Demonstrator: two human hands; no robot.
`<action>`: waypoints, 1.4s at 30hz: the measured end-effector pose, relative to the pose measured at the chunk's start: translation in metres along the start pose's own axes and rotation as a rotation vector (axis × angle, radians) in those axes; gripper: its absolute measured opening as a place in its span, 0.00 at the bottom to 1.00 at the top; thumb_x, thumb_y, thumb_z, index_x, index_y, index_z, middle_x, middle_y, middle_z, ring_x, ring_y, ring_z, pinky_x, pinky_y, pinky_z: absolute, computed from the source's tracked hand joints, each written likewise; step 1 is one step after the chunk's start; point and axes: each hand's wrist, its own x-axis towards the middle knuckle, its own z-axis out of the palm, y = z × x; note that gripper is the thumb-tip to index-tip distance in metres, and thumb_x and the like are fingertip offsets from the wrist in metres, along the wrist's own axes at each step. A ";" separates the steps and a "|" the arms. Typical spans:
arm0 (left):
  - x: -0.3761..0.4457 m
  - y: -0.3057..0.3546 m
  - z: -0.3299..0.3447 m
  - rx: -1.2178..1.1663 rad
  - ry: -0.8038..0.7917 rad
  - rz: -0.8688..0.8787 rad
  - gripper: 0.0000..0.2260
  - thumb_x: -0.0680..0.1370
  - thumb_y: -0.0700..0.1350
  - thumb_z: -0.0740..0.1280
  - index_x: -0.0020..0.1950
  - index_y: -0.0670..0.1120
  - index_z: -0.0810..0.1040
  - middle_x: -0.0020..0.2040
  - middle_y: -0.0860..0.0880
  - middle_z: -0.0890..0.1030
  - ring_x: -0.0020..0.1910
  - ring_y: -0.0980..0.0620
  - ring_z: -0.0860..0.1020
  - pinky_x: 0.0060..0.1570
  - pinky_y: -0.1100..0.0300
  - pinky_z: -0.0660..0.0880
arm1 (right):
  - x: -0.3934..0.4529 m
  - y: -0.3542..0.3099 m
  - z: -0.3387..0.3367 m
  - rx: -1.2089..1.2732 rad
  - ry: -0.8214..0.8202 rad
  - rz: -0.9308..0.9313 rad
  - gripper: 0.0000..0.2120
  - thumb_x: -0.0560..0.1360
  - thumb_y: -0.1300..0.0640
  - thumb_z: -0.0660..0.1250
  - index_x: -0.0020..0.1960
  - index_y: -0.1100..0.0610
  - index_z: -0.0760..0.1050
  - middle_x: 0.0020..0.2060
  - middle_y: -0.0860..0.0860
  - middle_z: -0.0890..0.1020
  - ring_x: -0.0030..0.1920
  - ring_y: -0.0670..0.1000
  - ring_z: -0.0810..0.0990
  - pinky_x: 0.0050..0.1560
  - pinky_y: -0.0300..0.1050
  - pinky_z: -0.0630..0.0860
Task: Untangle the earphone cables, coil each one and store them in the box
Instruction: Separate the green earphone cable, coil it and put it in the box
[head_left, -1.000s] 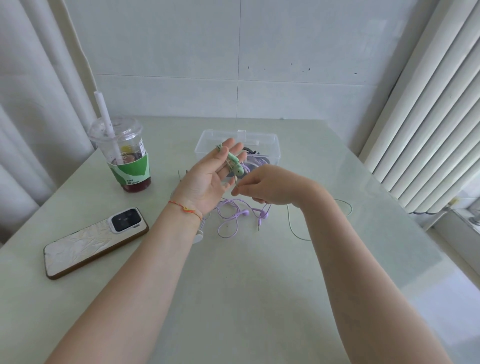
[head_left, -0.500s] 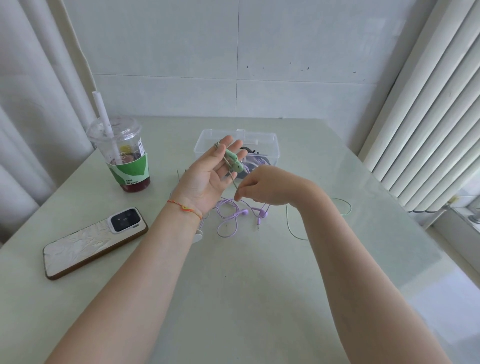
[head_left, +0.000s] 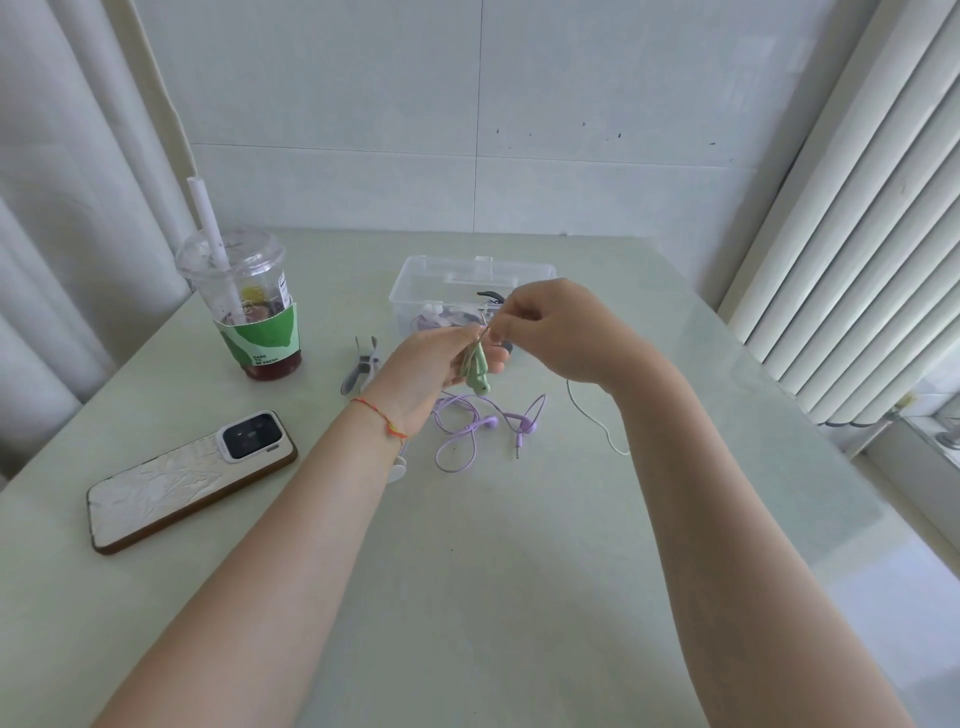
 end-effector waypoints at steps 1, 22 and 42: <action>0.000 0.001 0.001 -0.015 -0.041 -0.015 0.14 0.82 0.47 0.59 0.49 0.41 0.81 0.43 0.42 0.84 0.47 0.44 0.82 0.56 0.52 0.75 | 0.001 0.002 -0.001 0.004 0.046 0.007 0.09 0.77 0.54 0.65 0.44 0.57 0.80 0.31 0.46 0.75 0.29 0.44 0.68 0.26 0.32 0.61; -0.007 0.018 -0.009 -0.562 -0.081 0.036 0.11 0.82 0.48 0.60 0.62 0.50 0.77 0.61 0.53 0.82 0.60 0.54 0.80 0.48 0.62 0.74 | -0.001 0.006 0.015 -0.007 -0.294 0.048 0.11 0.80 0.53 0.61 0.54 0.49 0.82 0.29 0.47 0.76 0.28 0.47 0.70 0.35 0.41 0.69; -0.010 0.016 0.001 -0.030 -0.217 -0.097 0.17 0.81 0.53 0.58 0.46 0.45 0.82 0.35 0.48 0.79 0.41 0.47 0.80 0.50 0.52 0.67 | 0.007 0.011 0.001 0.188 0.246 0.021 0.04 0.76 0.56 0.68 0.43 0.55 0.79 0.25 0.45 0.68 0.22 0.42 0.66 0.25 0.33 0.59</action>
